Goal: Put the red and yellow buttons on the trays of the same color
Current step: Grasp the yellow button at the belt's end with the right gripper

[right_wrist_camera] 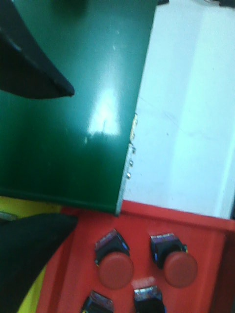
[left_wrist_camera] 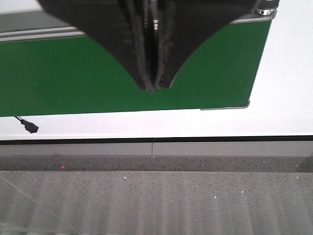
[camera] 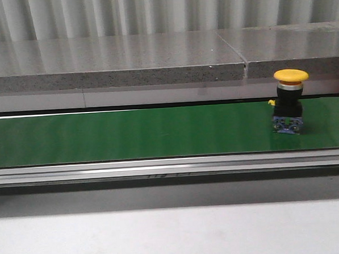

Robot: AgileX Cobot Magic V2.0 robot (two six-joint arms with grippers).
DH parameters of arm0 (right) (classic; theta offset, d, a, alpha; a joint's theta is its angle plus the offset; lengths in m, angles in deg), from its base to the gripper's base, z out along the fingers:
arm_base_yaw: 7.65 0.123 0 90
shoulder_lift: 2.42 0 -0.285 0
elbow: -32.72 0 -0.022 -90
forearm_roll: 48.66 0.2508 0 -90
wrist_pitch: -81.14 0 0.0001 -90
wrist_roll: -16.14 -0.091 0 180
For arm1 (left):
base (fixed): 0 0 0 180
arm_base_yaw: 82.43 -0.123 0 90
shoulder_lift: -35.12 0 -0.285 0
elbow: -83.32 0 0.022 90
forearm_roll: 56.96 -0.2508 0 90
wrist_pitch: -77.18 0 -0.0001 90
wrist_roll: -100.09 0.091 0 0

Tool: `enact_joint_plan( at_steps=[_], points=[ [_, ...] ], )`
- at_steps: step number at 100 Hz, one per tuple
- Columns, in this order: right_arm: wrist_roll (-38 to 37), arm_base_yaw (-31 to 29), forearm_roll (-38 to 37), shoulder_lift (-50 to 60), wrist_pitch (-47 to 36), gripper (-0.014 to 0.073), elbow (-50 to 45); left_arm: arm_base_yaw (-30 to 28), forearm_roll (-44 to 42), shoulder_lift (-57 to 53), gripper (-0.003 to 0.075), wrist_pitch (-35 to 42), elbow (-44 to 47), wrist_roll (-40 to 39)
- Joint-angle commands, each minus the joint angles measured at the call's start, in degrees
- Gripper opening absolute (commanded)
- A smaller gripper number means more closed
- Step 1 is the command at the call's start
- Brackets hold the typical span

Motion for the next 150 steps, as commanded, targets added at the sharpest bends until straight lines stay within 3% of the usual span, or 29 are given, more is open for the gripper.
enact_joint_plan(
  at_steps=[1,30,46,69,131,140,150],
  points=[
    [0.3,1.3,1.6,5.2,-1.8,0.0499,-2.5,0.5,1.2,0.5,-0.0020,4.0,-1.6,0.1],
    [0.4,8.8,1.5,6.9,7.4,0.0499,-7.4,0.5,1.2,0.5,-0.0020,4.0,-1.6,0.1],
    [0.4,11.9,0.5,6.9,7.9,0.0499,-9.8,0.5,1.2,0.5,-0.0020,4.0,-1.6,0.1],
    [0.7,14.9,0.5,6.7,3.6,0.0499,-10.9,0.5,1.2,0.5,-0.0020,4.0,-1.6,0.1],
    [0.7,14.9,0.9,-2.2,-8.4,0.0495,-10.7,0.5,1.2,0.5,-0.0020,4.0,-1.6,0.1],
    [0.7,14.9,0.9,-2.7,-8.9,0.0430,-10.7,0.5,1.2,0.5,-0.0020,4.0,-1.6,0.1],
    [0.6,14.9,0.9,-3.0,-8.2,0.0290,-10.7,0.5,1.2,0.5,-0.0020,4.0,-1.6,0.1]
  ],
)
